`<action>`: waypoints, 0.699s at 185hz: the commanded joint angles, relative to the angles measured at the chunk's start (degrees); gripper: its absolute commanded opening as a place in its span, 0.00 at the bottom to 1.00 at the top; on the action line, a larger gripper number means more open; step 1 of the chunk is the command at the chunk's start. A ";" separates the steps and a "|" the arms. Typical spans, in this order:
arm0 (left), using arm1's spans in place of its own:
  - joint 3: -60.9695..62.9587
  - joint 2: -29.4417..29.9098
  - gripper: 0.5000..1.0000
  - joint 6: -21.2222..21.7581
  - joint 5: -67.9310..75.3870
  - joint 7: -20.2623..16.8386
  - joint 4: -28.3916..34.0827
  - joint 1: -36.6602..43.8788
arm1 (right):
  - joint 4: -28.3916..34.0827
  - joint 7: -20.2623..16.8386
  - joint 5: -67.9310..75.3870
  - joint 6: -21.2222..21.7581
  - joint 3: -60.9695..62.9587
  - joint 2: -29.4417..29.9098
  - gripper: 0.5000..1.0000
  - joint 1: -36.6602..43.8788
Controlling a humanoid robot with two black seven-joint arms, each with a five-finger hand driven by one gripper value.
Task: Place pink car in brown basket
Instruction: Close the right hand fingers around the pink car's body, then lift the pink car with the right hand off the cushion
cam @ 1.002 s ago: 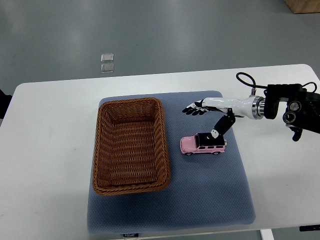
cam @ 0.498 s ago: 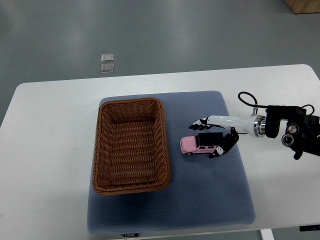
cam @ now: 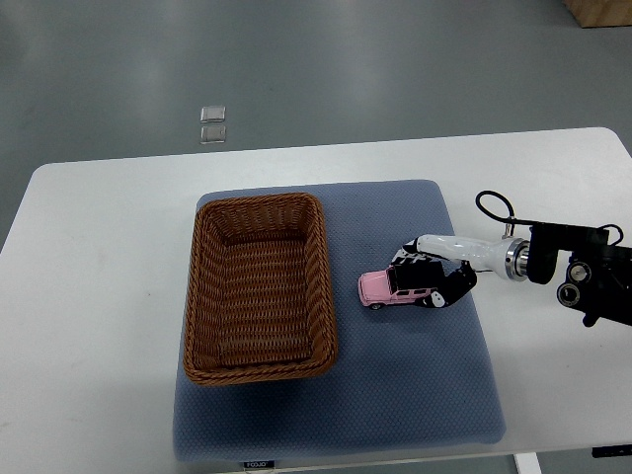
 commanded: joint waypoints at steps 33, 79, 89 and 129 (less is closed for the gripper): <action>0.00 0.00 1.00 0.00 0.00 0.00 0.00 0.05 | 0.15 0.26 0.61 -0.46 0.35 -3.05 0.19 3.70; 0.00 0.00 1.00 0.00 0.00 0.00 0.00 0.05 | 0.86 0.35 1.05 -0.19 0.79 -4.81 0.20 6.51; 0.00 0.00 1.00 0.00 0.00 0.00 0.00 -0.04 | 0.86 0.35 0.96 -0.19 0.79 -5.16 0.20 6.77; 0.00 0.00 1.00 0.00 0.00 0.00 0.00 0.05 | 0.94 1.31 1.40 -0.55 0.97 -4.37 0.20 8.88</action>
